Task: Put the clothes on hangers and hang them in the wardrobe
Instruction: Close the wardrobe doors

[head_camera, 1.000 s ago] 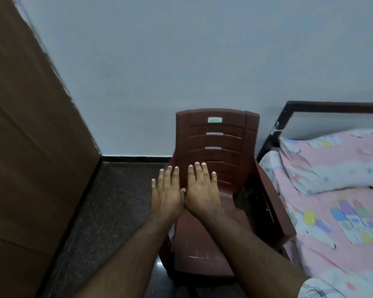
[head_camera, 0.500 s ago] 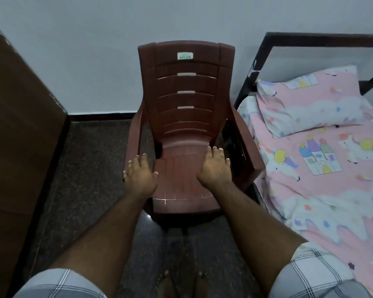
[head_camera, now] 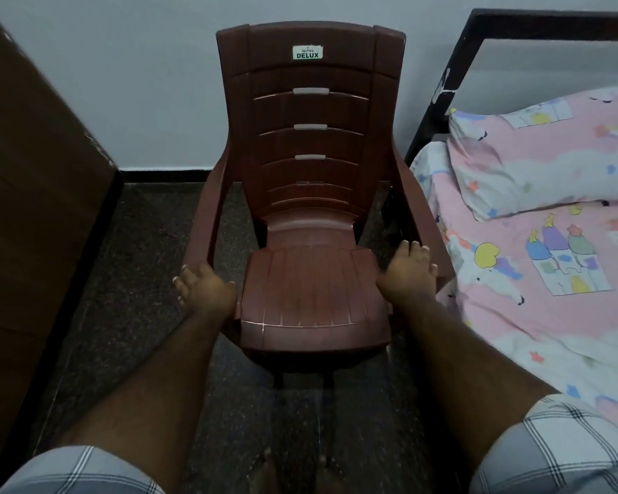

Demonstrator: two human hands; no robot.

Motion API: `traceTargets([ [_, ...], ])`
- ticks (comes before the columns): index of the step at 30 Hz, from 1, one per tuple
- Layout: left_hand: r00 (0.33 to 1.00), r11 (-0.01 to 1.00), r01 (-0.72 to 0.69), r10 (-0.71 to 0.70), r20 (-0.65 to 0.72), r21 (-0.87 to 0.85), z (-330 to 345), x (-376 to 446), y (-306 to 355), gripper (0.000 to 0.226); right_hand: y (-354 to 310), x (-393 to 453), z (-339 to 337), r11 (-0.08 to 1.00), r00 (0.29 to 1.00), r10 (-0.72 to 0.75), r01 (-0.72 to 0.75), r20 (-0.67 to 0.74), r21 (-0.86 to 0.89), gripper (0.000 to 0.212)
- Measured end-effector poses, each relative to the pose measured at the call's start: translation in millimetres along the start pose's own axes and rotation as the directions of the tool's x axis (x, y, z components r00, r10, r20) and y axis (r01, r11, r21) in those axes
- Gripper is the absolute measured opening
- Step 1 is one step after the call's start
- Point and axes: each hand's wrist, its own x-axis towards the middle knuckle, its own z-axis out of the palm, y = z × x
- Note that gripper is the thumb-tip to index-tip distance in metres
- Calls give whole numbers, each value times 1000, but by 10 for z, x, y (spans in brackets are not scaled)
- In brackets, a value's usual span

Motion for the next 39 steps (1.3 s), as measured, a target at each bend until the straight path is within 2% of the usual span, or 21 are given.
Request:
traceTargets([
  [6, 999, 1000, -3, 4, -36, 13, 88, 7, -42, 79, 204, 165, 80, 997, 997, 73, -73, -9, -16, 88],
  [8, 998, 1000, -7, 7, -57, -7, 101, 56, -45, 79, 240, 228, 37, 993, 992, 121, -121, -25, -7, 85],
  [12, 995, 1000, -2, -1, -98, -31, 133, 213, -47, 75, 271, 395, 16, 976, 976, 211, -214, 43, 52, 74],
  [19, 981, 989, 145, -149, -121, -41, 152, 426, 70, 84, 358, 687, 48, 885, 923, 383, -379, 40, 270, 71],
  [26, 956, 956, 293, -292, -36, 1, 74, 811, 188, 89, 371, 942, 52, 790, 847, 514, -530, 138, 309, 64],
  [29, 938, 938, 346, -346, 8, -19, 19, 987, 159, 77, 364, 1038, 48, 743, 809, 563, -585, 167, 325, 60],
  [33, 932, 930, 363, -361, 32, -57, -74, 1068, 182, 68, 304, 1108, 1, 698, 789, 594, -603, 159, 387, 59],
  [39, 939, 930, 344, -342, 31, -129, -270, 1236, 338, 62, 136, 1307, -221, 703, 806, 573, -576, 148, 417, 57],
])
